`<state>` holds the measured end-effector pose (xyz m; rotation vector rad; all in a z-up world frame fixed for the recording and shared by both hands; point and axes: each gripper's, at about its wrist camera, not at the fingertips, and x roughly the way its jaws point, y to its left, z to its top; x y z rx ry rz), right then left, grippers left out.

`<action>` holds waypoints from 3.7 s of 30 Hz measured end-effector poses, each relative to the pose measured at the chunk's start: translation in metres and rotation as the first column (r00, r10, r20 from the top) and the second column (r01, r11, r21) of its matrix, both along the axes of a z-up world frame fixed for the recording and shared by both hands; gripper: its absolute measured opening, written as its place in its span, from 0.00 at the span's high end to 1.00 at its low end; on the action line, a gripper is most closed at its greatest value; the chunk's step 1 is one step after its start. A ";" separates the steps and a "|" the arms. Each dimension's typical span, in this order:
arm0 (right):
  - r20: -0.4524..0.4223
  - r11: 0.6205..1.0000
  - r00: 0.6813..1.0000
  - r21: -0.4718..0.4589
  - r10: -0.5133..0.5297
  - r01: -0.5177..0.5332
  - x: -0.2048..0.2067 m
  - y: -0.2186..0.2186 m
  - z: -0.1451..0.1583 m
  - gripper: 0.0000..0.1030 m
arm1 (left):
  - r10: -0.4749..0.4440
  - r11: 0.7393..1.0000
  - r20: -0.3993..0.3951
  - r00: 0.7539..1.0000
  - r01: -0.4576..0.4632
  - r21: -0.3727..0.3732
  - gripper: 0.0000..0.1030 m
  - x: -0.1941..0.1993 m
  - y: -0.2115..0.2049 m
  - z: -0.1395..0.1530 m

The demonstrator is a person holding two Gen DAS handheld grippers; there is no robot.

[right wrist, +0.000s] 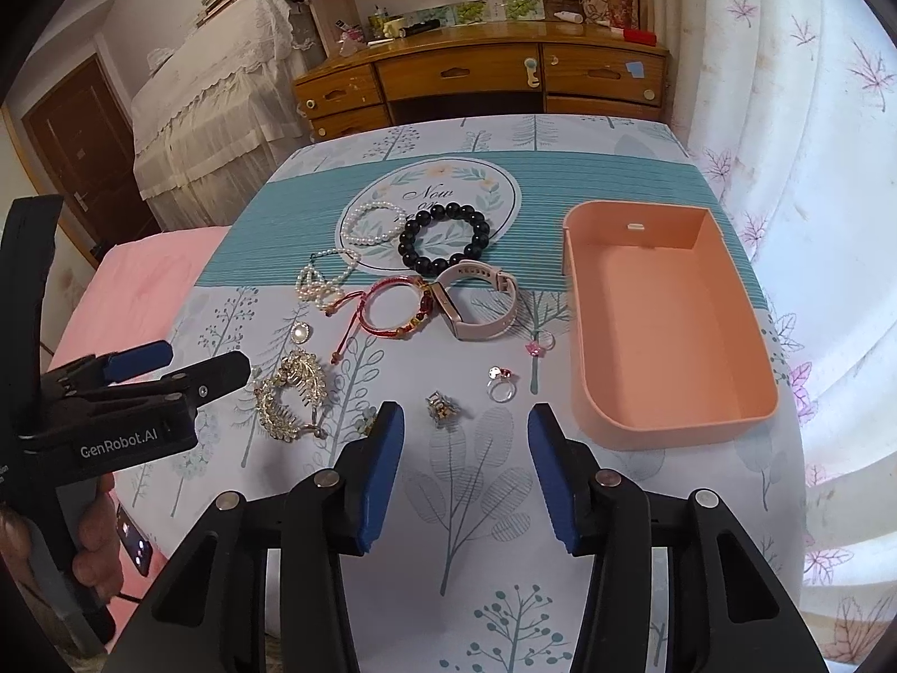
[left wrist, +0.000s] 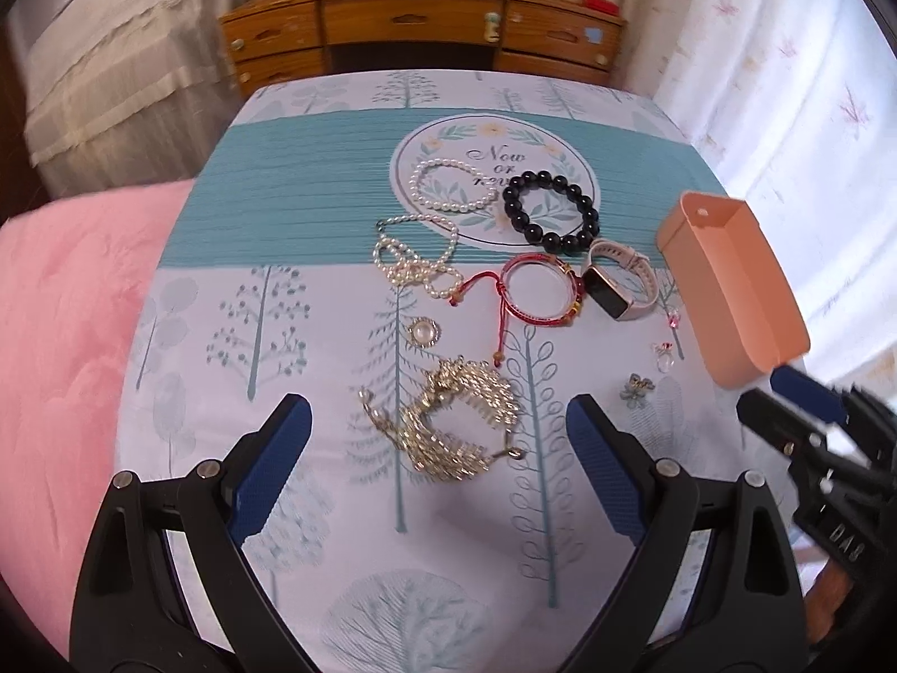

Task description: Organize jewelry

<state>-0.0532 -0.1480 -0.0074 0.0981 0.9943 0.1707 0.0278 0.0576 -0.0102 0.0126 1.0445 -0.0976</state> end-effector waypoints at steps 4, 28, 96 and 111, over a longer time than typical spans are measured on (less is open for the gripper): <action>-0.036 0.999 0.998 0.026 0.042 -0.041 0.012 0.008 -0.009 0.54 | -0.119 0.993 -0.027 0.993 0.120 0.025 0.11 0.013 0.007 -0.014; -0.126 0.997 0.990 0.055 0.058 -0.051 0.040 0.021 -0.045 0.54 | -0.429 0.883 -0.265 0.864 0.463 0.079 0.77 0.057 -0.009 -0.083; -0.097 0.980 0.982 0.101 -0.161 0.170 0.116 -0.098 0.027 0.92 | -0.166 0.981 -0.045 0.985 0.160 -0.112 0.93 0.059 -0.044 0.025; -0.291 0.920 0.902 0.131 -0.321 0.369 0.053 -0.175 -0.065 0.91 | -0.411 0.905 -0.030 0.911 0.403 -0.137 0.93 0.120 -0.222 0.035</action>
